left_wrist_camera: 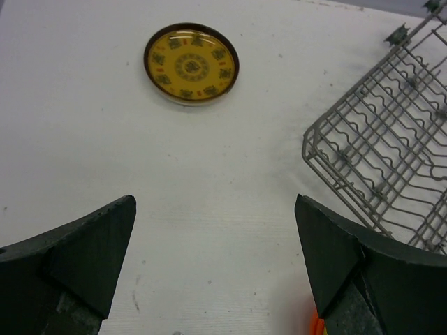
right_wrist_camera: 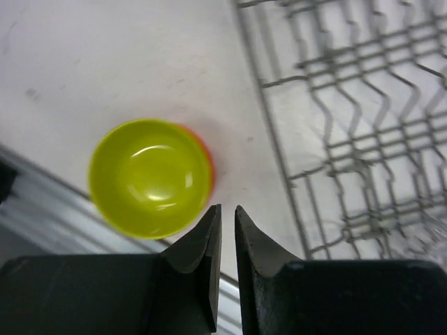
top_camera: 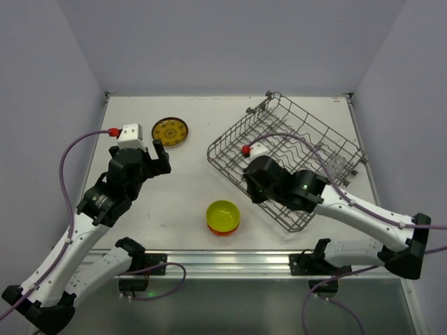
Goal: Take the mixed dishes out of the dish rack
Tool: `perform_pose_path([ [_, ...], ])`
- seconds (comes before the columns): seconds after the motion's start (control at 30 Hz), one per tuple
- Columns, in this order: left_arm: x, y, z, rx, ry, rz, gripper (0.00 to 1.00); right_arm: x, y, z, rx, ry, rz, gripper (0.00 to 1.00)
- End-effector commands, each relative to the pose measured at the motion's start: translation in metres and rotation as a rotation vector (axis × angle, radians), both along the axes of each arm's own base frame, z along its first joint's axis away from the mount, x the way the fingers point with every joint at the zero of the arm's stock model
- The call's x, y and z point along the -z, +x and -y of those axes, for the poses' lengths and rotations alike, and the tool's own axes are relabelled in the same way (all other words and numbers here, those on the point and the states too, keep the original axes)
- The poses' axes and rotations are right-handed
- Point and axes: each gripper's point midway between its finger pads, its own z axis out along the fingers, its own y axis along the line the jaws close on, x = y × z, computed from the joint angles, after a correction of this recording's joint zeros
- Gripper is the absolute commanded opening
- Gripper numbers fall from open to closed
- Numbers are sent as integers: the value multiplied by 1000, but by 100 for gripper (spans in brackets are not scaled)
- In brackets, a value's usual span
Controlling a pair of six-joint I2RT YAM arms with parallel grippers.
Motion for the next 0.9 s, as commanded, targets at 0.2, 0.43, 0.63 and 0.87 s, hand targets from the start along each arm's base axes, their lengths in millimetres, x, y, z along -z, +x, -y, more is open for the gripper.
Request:
perform_pose_path([
  [0.2, -3, 7, 79, 351, -119, -75, 100, -5, 39, 142, 577, 170, 141, 67],
  [0.43, -9, 6, 80, 378, -87, -78, 100, 11, 34, 199, 864, 224, 153, 99],
  [0.63, 10, 5, 52, 282, 27, -102, 100, 43, 44, 228, 1028, 115, 97, 99],
  [0.87, 53, -1, 44, 271, 68, -154, 100, 54, 63, 229, 1099, 87, 82, 85],
])
